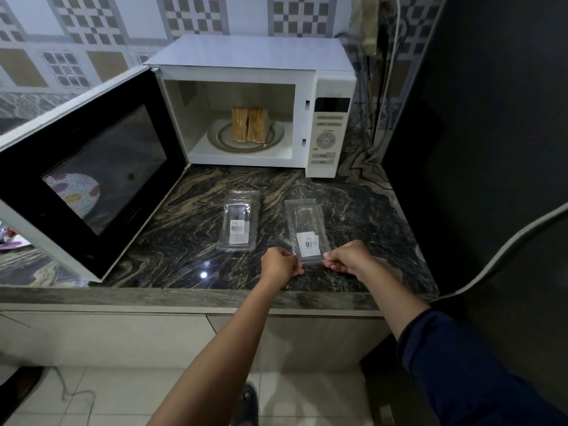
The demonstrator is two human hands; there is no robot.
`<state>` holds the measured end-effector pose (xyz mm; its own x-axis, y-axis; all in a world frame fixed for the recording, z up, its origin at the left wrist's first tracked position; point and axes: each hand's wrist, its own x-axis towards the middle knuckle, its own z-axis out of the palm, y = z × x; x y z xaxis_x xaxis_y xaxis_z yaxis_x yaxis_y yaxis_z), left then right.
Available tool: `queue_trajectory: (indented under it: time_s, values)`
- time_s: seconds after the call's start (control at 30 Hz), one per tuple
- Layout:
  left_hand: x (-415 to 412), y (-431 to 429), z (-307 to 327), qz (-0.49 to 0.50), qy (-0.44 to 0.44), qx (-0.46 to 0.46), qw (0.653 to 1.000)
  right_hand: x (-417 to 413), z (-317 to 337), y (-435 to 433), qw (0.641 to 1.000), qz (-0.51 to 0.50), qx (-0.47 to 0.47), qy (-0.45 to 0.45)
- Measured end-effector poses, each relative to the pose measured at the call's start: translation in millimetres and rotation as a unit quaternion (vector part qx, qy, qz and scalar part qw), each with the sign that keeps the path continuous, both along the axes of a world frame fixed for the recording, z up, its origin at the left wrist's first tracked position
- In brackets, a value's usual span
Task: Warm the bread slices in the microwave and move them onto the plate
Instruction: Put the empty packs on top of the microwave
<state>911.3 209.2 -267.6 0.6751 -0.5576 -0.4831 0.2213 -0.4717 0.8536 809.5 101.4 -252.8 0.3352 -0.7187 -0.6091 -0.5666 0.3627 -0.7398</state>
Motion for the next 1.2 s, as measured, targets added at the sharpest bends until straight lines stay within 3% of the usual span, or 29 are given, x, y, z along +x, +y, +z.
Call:
queue_trajectory:
  time_s: [0.2,0.3,0.4,0.5,0.67,0.87,1.2]
  values:
    - [-4.2,4.9,-0.1,0.002,-0.035,-0.004,0.999,2.7,1.3,6.0,0.988,0.051,-0.127,0.073]
    - [-10.1,16.1,4.4,-0.026,-0.186,0.018,0.982,4.3,1.4,9.5,0.955,0.065,-0.255,0.134]
    - [-6.8,30.6,10.1,-0.005,-0.349,-0.027,0.937,8.8,1.0,12.5,0.948,0.03,-0.31,0.063]
    - [16.7,40.2,16.3,0.053,-0.417,-0.035,0.907,15.8,3.6,16.9,0.943,0.043,-0.33,0.01]
    - [68.5,43.7,11.2,0.032,-0.328,0.035,0.944,34.0,1.6,29.1,0.947,0.077,-0.312,0.003]
    - [94.0,32.1,1.9,0.031,-0.256,0.067,0.964,53.2,-7.4,30.6,0.948,0.033,-0.317,-0.005]
    - [107.2,16.2,-10.5,0.065,-0.289,0.078,0.952,60.7,-20.8,23.9,0.939,0.014,-0.342,0.008]
